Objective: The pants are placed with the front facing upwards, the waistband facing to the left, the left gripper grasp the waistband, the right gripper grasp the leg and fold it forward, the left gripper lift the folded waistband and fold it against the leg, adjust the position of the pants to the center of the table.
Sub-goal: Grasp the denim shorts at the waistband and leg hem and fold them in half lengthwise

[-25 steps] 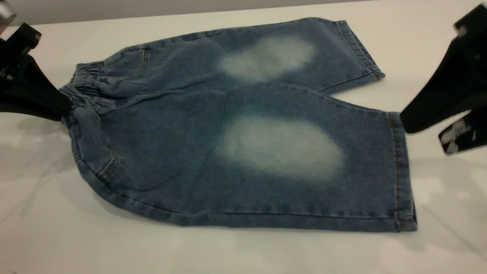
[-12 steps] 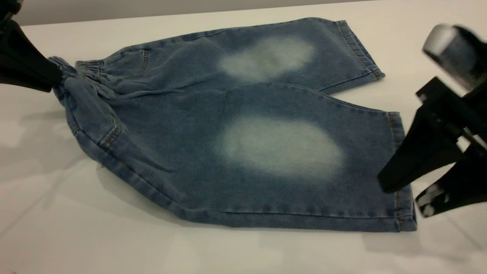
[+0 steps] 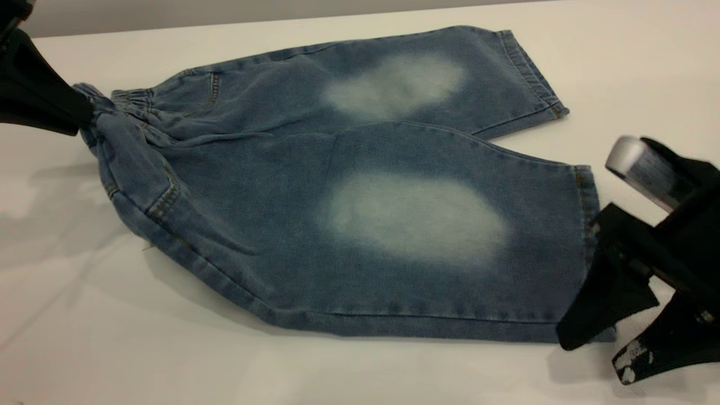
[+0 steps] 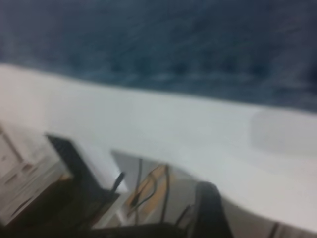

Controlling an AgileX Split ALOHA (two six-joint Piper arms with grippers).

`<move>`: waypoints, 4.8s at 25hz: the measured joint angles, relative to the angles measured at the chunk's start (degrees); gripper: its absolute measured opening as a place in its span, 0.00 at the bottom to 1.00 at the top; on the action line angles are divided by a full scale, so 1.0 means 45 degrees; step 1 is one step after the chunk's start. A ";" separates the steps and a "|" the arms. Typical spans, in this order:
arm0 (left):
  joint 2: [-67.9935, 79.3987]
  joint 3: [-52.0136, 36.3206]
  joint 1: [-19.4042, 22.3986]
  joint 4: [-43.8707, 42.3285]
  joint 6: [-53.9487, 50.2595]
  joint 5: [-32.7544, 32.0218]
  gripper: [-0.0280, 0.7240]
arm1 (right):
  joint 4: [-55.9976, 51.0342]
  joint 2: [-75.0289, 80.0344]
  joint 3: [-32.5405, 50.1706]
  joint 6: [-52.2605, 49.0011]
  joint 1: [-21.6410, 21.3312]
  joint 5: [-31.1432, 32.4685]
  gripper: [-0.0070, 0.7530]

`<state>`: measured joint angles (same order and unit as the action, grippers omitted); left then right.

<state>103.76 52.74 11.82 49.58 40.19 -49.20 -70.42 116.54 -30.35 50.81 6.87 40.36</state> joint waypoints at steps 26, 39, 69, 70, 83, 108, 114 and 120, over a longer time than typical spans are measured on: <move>0.0009 0.0003 0.0000 0.0011 0.0000 -0.0143 0.17 | -0.1072 0.0797 -0.0844 0.0807 0.0000 -0.0980 0.49; 0.0009 0.0003 0.0000 -0.0001 0.0000 -0.0401 0.17 | -0.1993 0.0776 -0.0857 0.1601 0.0000 -0.2192 0.04; -0.1470 -0.0022 -0.1297 -0.2450 -0.2479 -0.2439 0.17 | 0.3872 -0.5404 -0.0709 -0.3422 0.0000 0.1821 0.03; -0.1597 -0.0022 -0.1297 -0.2422 -0.2479 -0.2439 0.17 | 0.3906 -0.5743 -0.0709 -0.3562 0.0000 0.1976 0.03; -0.2766 0.0001 -0.1282 -0.1975 -0.2637 -0.2220 0.17 | 0.3601 -0.8159 -0.2421 -0.4728 0.0000 0.2950 0.03; -0.3502 0.0001 -0.1268 -0.1752 -0.5384 0.0169 0.17 | 0.2282 -0.1186 -1.0163 -0.4595 0.0000 0.1830 0.03; -0.3502 0.0001 -0.1268 -0.2925 -0.6946 0.1037 0.17 | 0.2306 0.0221 -1.1925 -0.4958 0.0000 0.1852 0.03; -0.3489 -0.0009 -0.1268 -0.3747 -0.8535 0.2148 0.17 | 0.2252 0.1489 -1.2688 -0.5067 0.0000 0.1551 0.03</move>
<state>88.06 52.70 6.11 32.72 1.78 -39.53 -60.29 123.24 -87.45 28.01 6.87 47.34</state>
